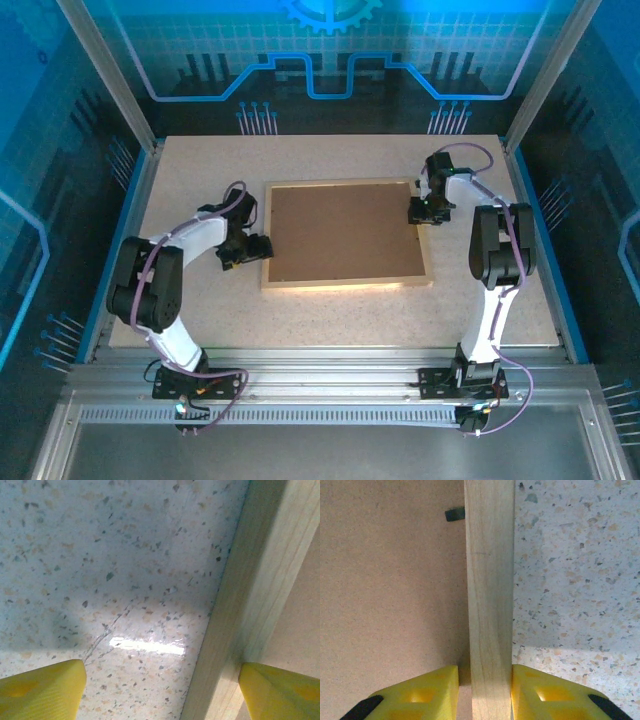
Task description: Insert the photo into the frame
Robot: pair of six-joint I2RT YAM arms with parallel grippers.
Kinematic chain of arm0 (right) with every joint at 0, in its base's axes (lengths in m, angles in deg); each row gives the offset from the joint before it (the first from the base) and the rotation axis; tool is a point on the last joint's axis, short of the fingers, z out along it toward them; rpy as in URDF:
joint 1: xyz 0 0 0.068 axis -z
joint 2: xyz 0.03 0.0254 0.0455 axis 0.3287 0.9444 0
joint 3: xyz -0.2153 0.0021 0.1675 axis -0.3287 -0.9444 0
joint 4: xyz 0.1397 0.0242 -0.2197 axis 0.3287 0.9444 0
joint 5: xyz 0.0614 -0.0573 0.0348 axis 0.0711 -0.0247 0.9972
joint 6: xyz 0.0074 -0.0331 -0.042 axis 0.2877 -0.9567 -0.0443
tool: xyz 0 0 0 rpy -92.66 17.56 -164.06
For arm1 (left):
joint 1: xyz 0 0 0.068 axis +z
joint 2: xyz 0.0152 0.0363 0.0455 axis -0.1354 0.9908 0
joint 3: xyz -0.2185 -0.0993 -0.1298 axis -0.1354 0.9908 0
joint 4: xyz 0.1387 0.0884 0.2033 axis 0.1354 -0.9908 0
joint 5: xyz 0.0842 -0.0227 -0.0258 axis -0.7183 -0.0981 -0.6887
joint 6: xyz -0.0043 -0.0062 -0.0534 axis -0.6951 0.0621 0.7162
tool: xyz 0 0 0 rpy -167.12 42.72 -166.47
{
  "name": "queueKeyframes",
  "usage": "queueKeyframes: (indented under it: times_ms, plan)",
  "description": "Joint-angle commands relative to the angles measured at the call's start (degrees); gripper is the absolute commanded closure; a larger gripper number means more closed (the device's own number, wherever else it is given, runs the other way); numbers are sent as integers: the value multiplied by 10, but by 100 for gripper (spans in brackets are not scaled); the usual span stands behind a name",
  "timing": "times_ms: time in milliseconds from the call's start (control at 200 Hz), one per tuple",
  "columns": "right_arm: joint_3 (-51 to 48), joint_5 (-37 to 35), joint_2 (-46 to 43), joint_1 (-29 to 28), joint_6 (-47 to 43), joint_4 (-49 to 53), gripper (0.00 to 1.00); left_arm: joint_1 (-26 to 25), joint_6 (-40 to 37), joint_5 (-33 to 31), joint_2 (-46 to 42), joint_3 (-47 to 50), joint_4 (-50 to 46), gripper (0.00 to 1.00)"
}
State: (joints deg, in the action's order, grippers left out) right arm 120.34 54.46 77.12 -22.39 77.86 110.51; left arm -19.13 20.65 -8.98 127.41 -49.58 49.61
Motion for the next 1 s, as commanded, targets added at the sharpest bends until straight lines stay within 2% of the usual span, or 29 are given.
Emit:
queueKeyframes:
  times_ms: [0, 400, 690, 996]
  plan:
    - [0, 31, 5, -8, -1, 20, 67, 4, -6, 16, 28, -15, 22, 18]
    - [5, 44, 12, -16, -2, 20, 68, -34, 19, 53, 89, 16, 47, 18]
    - [7, 55, 17, -27, -2, 20, 68, -76, -10, -21, 139, -37, -31, 18]
    - [10, 60, 18, -30, -2, 20, 68, -101, -18, -18, 174, -68, -48, 18]
